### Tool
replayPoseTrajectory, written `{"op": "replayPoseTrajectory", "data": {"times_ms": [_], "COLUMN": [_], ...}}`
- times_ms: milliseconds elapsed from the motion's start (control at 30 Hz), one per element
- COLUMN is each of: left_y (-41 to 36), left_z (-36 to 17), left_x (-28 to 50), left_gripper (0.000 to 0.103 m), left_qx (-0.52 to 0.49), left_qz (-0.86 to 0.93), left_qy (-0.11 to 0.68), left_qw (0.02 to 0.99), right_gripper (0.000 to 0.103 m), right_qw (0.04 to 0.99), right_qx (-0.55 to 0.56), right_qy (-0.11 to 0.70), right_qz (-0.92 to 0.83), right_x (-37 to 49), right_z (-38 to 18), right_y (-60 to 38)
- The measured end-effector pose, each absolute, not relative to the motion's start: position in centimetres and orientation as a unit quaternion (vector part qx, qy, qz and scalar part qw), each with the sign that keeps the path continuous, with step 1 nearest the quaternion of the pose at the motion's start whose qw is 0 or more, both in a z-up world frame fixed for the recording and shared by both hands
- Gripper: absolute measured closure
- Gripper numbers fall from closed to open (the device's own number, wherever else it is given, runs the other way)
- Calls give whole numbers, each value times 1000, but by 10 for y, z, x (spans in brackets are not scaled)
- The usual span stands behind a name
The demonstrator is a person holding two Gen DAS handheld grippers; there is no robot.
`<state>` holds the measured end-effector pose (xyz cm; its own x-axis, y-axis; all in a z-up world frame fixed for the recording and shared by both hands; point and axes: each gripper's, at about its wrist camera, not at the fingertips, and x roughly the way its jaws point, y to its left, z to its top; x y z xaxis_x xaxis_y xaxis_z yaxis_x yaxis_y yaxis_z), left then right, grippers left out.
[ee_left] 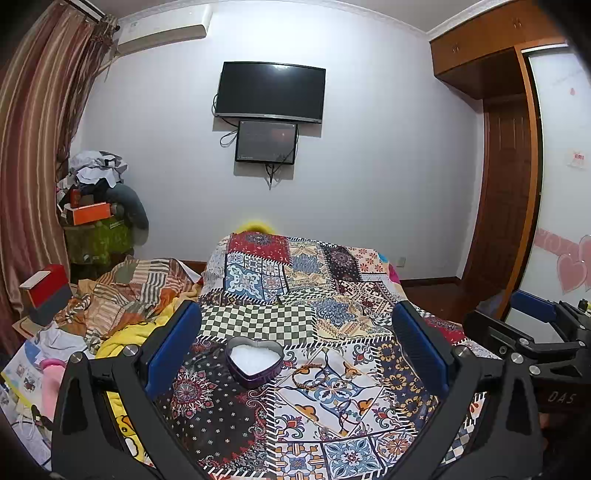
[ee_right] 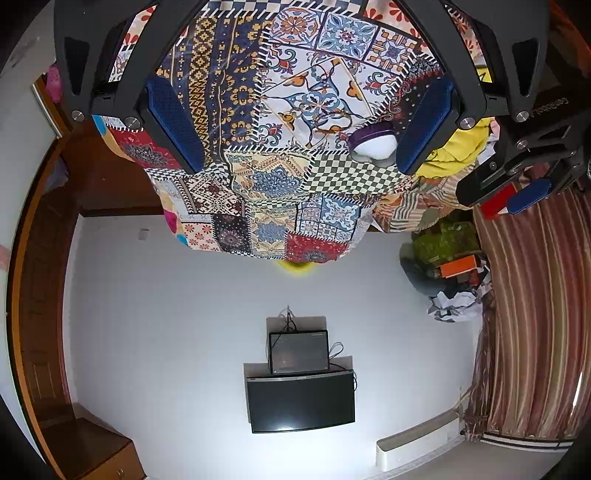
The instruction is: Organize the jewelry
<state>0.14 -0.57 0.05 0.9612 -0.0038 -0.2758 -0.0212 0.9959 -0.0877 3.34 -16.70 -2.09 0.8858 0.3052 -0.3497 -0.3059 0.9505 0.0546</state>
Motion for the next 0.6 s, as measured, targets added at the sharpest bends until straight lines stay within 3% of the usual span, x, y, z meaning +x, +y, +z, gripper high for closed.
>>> {"op": "replayPoseTrajectory", "data": {"times_ms": [600], "left_y": [1], "left_z": [-33], "left_x": [46], "left_gripper": [0], "left_qx": [-59], "left_qz": [26], "left_qy": [202], "left_qw": [977], "right_gripper": [0], "right_qw": [961], "right_qx": [0], "right_qy": [234], "right_qz": [144], "right_x": [68], "right_z": [-46], "right_y": [-177]}}
